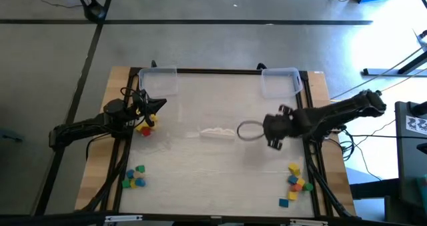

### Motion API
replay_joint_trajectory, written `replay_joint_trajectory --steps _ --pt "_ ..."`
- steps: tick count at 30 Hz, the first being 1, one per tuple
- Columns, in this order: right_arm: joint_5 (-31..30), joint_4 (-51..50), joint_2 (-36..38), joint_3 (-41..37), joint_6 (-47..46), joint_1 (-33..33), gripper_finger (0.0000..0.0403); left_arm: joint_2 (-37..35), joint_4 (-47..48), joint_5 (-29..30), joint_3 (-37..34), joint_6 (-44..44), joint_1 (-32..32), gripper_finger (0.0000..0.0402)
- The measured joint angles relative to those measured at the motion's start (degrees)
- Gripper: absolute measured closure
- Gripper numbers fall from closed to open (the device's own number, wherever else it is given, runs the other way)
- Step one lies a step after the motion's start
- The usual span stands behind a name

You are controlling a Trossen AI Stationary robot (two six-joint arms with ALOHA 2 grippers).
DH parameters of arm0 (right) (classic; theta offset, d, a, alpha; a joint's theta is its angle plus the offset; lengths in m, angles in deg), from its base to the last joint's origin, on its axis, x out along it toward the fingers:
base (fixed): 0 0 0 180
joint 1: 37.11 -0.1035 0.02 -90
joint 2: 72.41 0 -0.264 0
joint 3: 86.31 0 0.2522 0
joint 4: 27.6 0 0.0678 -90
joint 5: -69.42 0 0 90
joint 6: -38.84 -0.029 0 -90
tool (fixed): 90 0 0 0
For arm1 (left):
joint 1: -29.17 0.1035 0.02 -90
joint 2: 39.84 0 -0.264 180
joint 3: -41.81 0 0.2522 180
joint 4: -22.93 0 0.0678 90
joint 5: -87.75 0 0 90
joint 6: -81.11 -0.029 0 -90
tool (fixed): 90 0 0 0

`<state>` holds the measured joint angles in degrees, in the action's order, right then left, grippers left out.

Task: Sort blocks by size
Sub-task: Put the red square block into the bottom transparent bin

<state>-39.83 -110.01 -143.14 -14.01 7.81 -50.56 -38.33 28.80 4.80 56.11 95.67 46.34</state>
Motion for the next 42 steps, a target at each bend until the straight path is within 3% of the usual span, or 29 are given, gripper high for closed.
replay_joint_trajectory --steps 6,11,19,27,37,40,42 --pt "-10.98 -0.08 2.06 0.00 6.67 12.86 0.0262 0.00 0.01 0.00 0.00 0.01 0.00 0.0396" --pt "-15.23 6.01 2.01 -0.73 14.60 23.92 0.0261 0.00 0.01 0.00 0.00 0.07 0.02 0.0396" --pt "-14.18 21.70 1.98 -4.07 23.92 40.08 0.0261 0.00 0.03 -0.02 0.00 0.37 0.02 0.0396" --pt "-11.12 35.47 1.98 -9.73 23.28 51.78 0.0260 0.01 1.84 -0.02 0.00 0.49 0.02 0.0396" --pt "-8.15 43.16 1.96 -14.94 22.26 58.29 0.0257 0.01 2.77 -0.02 0.00 0.51 0.00 0.0396" --pt "-7.14 43.08 1.96 -15.17 22.28 58.31 0.0236 0.02 2.76 -0.02 0.00 0.73 0.00 0.0396" --pt "-3.08 42.72 1.96 -15.17 22.37 58.27 0.0211 0.02 2.75 -0.02 0.00 0.75 0.00 0.0396"
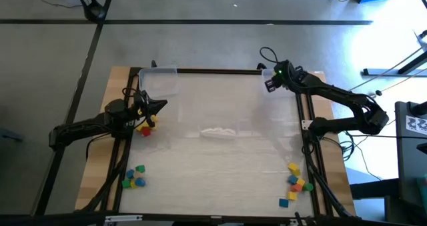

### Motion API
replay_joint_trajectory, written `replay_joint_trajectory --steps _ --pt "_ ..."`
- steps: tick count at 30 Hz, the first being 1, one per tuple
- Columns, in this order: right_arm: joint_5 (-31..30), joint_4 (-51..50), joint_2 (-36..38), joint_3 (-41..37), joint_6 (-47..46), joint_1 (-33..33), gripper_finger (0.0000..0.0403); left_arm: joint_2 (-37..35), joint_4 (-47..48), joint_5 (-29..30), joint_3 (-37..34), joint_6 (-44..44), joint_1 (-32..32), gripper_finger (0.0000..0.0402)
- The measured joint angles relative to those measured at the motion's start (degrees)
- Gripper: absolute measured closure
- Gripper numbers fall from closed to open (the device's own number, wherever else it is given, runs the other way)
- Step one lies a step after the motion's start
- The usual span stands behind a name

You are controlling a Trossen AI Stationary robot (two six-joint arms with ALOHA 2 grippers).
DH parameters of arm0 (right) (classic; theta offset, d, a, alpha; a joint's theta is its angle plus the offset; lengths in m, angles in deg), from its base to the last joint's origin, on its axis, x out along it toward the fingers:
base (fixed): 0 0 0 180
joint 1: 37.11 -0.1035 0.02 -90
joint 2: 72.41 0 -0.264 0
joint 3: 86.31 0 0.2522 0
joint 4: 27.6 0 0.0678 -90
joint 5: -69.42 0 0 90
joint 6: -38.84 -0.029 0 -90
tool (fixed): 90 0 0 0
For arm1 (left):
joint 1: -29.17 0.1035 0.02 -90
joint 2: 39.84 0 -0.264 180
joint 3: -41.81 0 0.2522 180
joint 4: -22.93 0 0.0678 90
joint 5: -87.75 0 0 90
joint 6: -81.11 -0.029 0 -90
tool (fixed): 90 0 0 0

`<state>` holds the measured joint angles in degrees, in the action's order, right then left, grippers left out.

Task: Sort blocks by size
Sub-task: Put the red square block into the bottom transparent bin, then put the yellow cylindrical block into the top left transparent bin

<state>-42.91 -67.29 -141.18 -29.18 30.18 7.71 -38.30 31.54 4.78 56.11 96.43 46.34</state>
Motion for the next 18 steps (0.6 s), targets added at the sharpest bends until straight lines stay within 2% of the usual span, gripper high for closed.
replay_joint_trajectory --steps 2,6,9,14,18 --pt "2.03 -0.30 -0.02 0.00 1.43 -0.02 0.0185 0.00 -0.02 -0.02 0.00 -0.16 0.00 0.0396" --pt "-3.11 -0.19 0.00 0.00 2.06 -0.17 0.0147 0.00 -1.58 -0.04 0.00 -2.62 0.04 0.0396" --pt "-2.04 0.19 0.71 0.00 2.95 -0.17 0.0130 -0.01 -2.77 -0.24 0.00 -3.49 0.04 0.0384" --pt "9.15 5.12 4.21 0.00 3.14 -3.57 0.0123 0.00 -3.58 -1.53 0.04 -2.56 0.07 0.0310" --pt "13.08 11.00 7.22 0.02 4.31 -11.43 0.0123 0.15 -2.86 -2.25 1.48 -2.53 0.04 0.0234"
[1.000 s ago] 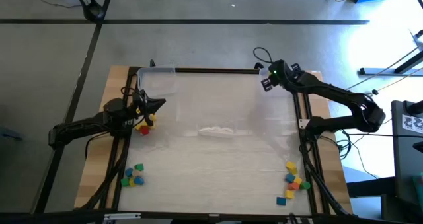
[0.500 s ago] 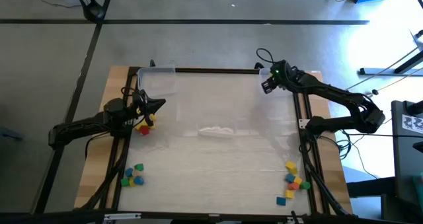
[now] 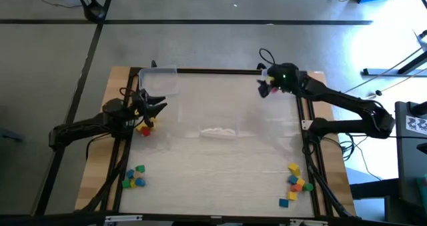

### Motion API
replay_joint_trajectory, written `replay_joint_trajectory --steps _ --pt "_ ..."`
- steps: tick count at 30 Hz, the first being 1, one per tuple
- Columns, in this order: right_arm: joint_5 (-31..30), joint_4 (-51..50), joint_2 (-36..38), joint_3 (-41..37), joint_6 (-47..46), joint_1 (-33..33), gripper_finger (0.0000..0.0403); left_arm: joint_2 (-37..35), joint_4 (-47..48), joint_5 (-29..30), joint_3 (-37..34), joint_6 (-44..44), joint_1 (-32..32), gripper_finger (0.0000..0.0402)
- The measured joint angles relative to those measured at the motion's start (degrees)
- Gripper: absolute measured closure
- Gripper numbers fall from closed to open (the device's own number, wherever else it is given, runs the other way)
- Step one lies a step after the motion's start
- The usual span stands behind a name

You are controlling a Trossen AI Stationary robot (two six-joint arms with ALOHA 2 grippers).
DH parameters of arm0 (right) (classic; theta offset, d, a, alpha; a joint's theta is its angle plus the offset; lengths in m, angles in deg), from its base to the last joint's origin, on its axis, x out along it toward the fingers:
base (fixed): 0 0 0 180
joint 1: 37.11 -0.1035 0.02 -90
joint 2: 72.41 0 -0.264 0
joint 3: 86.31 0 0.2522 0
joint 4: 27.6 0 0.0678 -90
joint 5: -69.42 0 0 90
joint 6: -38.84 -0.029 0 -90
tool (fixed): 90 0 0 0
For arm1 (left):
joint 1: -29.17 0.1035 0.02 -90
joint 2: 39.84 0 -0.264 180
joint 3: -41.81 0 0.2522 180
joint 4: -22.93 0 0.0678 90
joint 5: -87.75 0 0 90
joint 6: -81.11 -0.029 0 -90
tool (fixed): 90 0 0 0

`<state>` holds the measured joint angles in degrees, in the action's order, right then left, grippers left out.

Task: Sort blocks by size
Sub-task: Put the yellow cylindrical block into the top left transparent bin

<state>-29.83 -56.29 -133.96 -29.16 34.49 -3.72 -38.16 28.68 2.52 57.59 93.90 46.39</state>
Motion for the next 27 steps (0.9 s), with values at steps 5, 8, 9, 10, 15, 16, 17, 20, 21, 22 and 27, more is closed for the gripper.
replay_joint_trajectory --steps 5,8,9,10,15,16,17,20,21,22,27 --pt "-0.31 4.72 1.46 0.00 2.11 -10.30 0.0123 3.09 0.41 -1.20 4.45 -2.00 -0.35 0.0174" --pt "-0.67 5.06 1.35 0.00 3.26 -14.89 0.0123 8.07 2.96 -0.20 9.16 -3.92 -1.17 0.0166" --pt "-0.70 5.13 1.30 0.00 3.37 -16.18 0.0123 10.19 4.49 0.67 11.09 -3.90 -1.48 0.0166" --pt "-0.68 5.12 1.25 0.00 3.34 -17.41 0.0123 12.56 6.02 1.52 13.19 -3.30 -1.76 0.0165" --pt "-0.63 3.97 1.17 0.00 2.89 -23.03 0.0123 24.98 18.48 1.86 26.54 0.69 -3.68 0.0165" --pt "-0.64 3.96 1.17 0.00 2.90 -23.97 0.0123 27.39 22.25 1.82 29.59 0.71 -3.96 0.0165" --pt "-0.62 4.05 1.17 0.00 2.93 -24.80 0.0123 29.66 25.70 1.86 32.70 0.73 -4.17 0.0165" --pt "-0.62 4.43 1.17 0.00 3.12 -26.92 0.0123 35.65 35.03 2.37 41.22 3.19 -4.22 0.0165" --pt "-0.62 4.39 1.17 0.00 3.13 -27.43 0.0123 37.31 37.65 2.43 43.77 4.38 -4.22 0.0165" --pt "-0.62 4.39 1.17 0.00 3.11 -27.91 0.0123 38.84 40.12 2.49 46.09 5.63 -4.22 0.0165" --pt "-0.60 4.11 1.17 0.00 3.55 -29.55 0.0123 44.50 52.48 5.46 53.38 14.93 -4.22 0.0165"
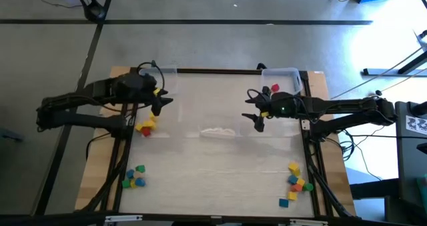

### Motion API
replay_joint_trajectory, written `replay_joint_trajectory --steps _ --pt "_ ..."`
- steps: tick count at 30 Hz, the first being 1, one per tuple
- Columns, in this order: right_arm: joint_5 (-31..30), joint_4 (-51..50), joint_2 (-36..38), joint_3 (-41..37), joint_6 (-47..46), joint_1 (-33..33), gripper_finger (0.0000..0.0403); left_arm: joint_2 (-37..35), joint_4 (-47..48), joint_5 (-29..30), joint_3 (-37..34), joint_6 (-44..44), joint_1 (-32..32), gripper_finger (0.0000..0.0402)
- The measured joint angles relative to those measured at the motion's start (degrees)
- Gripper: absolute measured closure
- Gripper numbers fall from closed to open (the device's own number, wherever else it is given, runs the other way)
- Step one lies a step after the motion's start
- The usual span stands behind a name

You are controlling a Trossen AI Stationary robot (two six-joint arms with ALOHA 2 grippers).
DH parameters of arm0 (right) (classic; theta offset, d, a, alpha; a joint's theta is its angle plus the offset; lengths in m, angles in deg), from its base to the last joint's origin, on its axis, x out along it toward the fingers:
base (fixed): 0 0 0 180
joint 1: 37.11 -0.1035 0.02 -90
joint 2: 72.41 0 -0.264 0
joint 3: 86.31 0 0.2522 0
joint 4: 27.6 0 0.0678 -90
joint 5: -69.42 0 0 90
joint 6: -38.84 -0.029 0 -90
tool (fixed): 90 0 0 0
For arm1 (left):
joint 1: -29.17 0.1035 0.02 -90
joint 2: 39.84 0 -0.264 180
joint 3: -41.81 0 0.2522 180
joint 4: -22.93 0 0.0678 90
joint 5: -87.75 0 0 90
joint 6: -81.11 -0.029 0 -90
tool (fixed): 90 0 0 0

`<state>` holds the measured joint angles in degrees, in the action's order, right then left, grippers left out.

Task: Sort blocks by size
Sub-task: Put the yellow cylindrical block into the top left transparent bin

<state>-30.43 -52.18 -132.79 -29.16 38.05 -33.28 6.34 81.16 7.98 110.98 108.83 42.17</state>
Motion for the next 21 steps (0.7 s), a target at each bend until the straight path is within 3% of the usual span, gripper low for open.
replay_joint_trajectory --steps 12,21 --pt "-0.08 -1.02 -0.02 0.00 1.28 -0.10 0.0123 8.95 23.42 4.84 1.17 18.73 0.02 0.0165" --pt "-0.11 -2.85 -0.04 0.00 0.79 -0.08 0.0123 18.24 30.60 8.05 1.17 21.67 0.23 0.0165"
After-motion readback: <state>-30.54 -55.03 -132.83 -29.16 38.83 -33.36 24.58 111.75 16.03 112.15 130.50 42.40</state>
